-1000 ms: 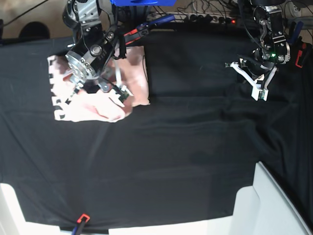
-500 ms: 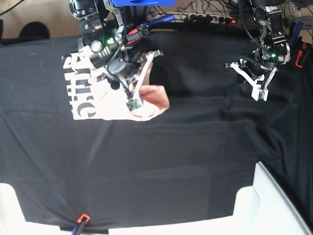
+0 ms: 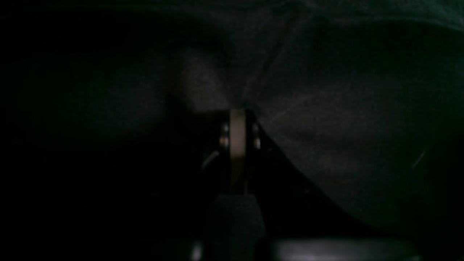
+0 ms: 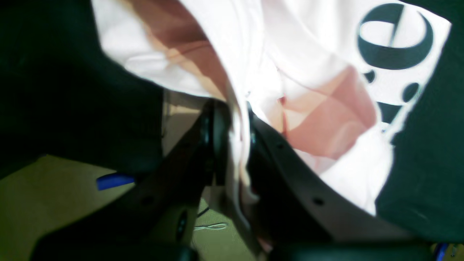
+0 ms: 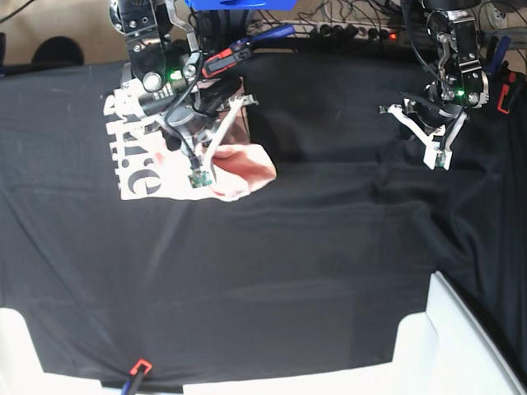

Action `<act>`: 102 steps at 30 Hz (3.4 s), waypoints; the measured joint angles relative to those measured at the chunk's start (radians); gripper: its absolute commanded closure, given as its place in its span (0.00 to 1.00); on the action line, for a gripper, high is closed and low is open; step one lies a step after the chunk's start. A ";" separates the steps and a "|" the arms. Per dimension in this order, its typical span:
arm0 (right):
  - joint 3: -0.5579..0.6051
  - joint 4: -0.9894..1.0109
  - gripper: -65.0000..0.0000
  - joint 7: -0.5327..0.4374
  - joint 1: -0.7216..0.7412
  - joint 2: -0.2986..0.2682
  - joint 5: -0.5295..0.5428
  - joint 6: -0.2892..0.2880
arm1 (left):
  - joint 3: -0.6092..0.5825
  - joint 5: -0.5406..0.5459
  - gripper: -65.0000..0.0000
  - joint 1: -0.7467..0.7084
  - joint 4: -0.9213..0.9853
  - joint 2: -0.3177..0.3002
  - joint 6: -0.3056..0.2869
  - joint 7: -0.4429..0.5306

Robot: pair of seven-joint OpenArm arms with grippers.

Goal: Fold the T-shirt properly
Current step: 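Lift the shirt's end with the right gripper and fold it over the shirt, then open the right gripper and raise it off the folded shirt, then grasp the shirt's edge with the left gripper while the right gripper holds it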

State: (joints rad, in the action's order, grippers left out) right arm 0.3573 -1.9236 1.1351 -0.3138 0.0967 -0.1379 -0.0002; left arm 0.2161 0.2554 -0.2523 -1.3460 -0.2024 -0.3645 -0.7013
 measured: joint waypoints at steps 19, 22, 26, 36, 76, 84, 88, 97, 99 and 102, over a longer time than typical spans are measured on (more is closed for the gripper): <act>-0.025 -0.042 0.59 0.002 0.007 -0.009 0.296 -0.002 | 0.000 0.000 1.00 0.002 0.001 0.000 -0.001 -0.001; -0.113 -0.042 0.72 -0.006 0.027 -0.017 0.269 0.002 | 0.000 0.001 1.00 0.000 0.001 -0.002 -0.001 0.001; -0.159 -0.040 0.96 -0.001 0.016 -0.057 0.281 0.002 | 0.000 0.008 1.00 -0.002 0.003 -0.016 -0.002 0.000; -0.154 -0.035 0.99 -0.081 -0.124 -0.064 0.282 0.002 | 0.216 -0.047 1.00 -0.083 -0.006 -0.039 -0.052 -0.012; -0.321 0.003 0.99 -0.108 -0.048 -0.097 0.277 0.002 | 0.016 -0.054 0.98 -0.070 -0.325 0.079 -0.190 -0.245; -0.322 0.004 0.99 -0.098 -0.047 -0.097 0.289 0.002 | -0.093 0.154 0.47 0.063 -0.395 0.089 -0.203 -0.546; -0.322 0.014 0.99 -0.098 -0.047 -0.097 0.288 0.002 | -0.094 0.436 0.46 0.097 -0.298 0.024 -0.217 -0.602; -0.315 0.016 0.99 -0.103 -0.047 -0.096 0.288 0.002 | -0.106 0.681 0.46 0.094 -0.129 -0.019 -0.216 -0.614; -0.315 0.016 0.99 -0.103 -0.047 -0.097 0.288 0.002 | -0.143 0.718 0.46 0.095 -0.129 -0.026 -0.225 -0.611; -0.315 0.016 0.99 -0.103 -0.047 -0.096 0.289 0.002 | -0.231 0.751 0.46 0.111 -0.121 -0.021 -0.277 -0.614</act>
State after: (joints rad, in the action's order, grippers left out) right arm 0.0425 -1.9079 1.0325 -0.3607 0.0010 0.1509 0.0013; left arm -0.0147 1.0061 -0.1417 -1.4673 -0.2230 -0.6418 -1.3151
